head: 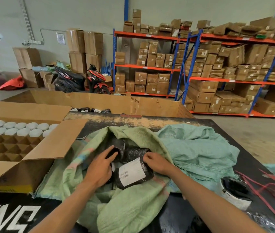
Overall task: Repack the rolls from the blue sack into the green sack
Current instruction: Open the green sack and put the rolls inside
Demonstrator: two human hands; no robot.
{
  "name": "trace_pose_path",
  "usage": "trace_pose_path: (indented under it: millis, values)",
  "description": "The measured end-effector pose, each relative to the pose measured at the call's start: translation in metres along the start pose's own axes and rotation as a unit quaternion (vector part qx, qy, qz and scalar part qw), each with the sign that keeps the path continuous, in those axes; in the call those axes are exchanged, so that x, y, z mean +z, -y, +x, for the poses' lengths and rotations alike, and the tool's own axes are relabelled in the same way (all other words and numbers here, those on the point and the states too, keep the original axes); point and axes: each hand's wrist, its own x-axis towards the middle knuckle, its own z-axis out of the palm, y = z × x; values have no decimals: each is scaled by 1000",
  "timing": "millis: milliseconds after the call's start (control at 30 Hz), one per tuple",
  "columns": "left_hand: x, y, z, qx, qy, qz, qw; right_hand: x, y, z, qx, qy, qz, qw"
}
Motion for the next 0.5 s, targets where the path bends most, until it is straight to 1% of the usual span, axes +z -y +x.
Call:
trace_pose_path:
  millis: [67, 133, 200, 233, 300, 367, 433, 500]
  values:
    - [-4, -9, 2, -65, 39, 38, 996, -2, 3, -1, -3, 31, -61, 998]
    - [-3, -16, 6, -82, 84, 61, 991, -4, 3, -2, 4, 39, -93, 995]
    - [-2, -20, 6, -88, 100, 53, 990, -10, 4, -6, -4, 27, -114, 993]
    - [-3, -21, 4, -90, 79, 45, 992, -16, 6, -10, -18, 16, -112, 993]
    - [-8, -32, -1, -84, -15, 26, 996, -30, 13, -22, -53, -12, -84, 995]
    - [-15, -52, -4, -56, -99, -33, 993, -49, 17, -38, -83, -62, -55, 993]
    - [-20, -79, -4, -15, -109, -85, 990, -70, 13, -56, -92, -106, -20, 990]
    - [-22, -109, -2, 31, -84, -125, 988, -94, -1, -75, -69, -131, -6, 989]
